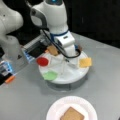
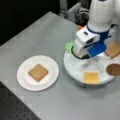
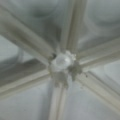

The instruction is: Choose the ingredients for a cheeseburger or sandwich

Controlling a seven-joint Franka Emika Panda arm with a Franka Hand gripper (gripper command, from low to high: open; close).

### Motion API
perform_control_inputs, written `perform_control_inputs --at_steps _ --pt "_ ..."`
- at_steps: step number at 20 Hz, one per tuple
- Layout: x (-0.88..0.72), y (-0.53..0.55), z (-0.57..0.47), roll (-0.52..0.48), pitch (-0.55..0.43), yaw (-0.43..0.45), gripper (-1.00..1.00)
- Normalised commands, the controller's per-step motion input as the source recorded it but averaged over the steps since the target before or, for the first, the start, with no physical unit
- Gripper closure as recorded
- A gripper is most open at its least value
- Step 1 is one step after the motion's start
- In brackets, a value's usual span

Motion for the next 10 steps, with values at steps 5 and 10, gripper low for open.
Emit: perform_control_inputs --at_steps 5,10 --pt "-0.21 0.09 -0.02 0.005 -0.151 -0.409 -1.00" --pt "-0.22 -0.02 0.10 -0.111 -0.117 -0.437 -1.00"
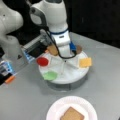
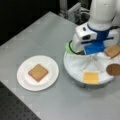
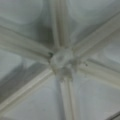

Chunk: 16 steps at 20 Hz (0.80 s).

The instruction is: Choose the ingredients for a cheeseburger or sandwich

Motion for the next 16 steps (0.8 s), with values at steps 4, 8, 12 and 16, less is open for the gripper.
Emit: perform_control_inputs --at_steps 4,8,12,16 --pt "-0.15 -0.10 0.06 -0.102 -0.018 -0.350 -1.00" --pt "-0.06 -0.19 0.09 -0.084 0.013 -0.266 -1.00" --pt "-0.02 -0.22 0.13 -0.049 0.043 -0.263 -1.00" --pt "0.02 -0.14 0.13 -0.077 0.056 -0.313 -1.00"
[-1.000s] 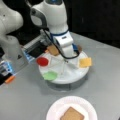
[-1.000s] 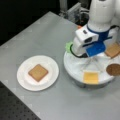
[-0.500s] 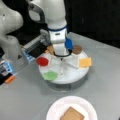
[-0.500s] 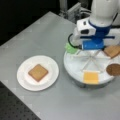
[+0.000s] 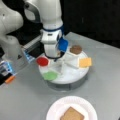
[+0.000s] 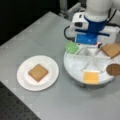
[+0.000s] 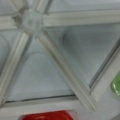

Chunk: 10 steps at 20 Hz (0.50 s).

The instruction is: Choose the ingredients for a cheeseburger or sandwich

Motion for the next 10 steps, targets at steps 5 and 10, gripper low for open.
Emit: perform_control_inputs --at_steps 5,10 --pt "0.06 -0.05 0.15 -0.053 0.086 -0.262 -1.00" --pt "0.09 -0.07 0.17 0.139 0.171 -0.219 -1.00"
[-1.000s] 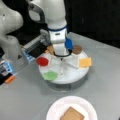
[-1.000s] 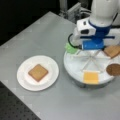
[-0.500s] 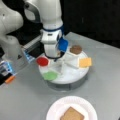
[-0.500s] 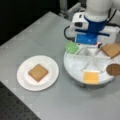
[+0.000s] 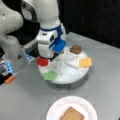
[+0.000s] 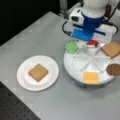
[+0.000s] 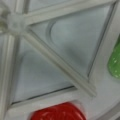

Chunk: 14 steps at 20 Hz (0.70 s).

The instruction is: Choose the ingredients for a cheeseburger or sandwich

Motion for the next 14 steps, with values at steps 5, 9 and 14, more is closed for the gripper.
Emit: perform_control_inputs --at_steps 5,9,14 --pt "0.08 -0.12 0.27 0.287 0.219 -0.240 -1.00" --pt "0.08 -0.20 0.34 0.559 0.275 -0.222 -1.00" --pt "0.12 -0.23 0.21 0.534 0.184 -0.116 -1.00"
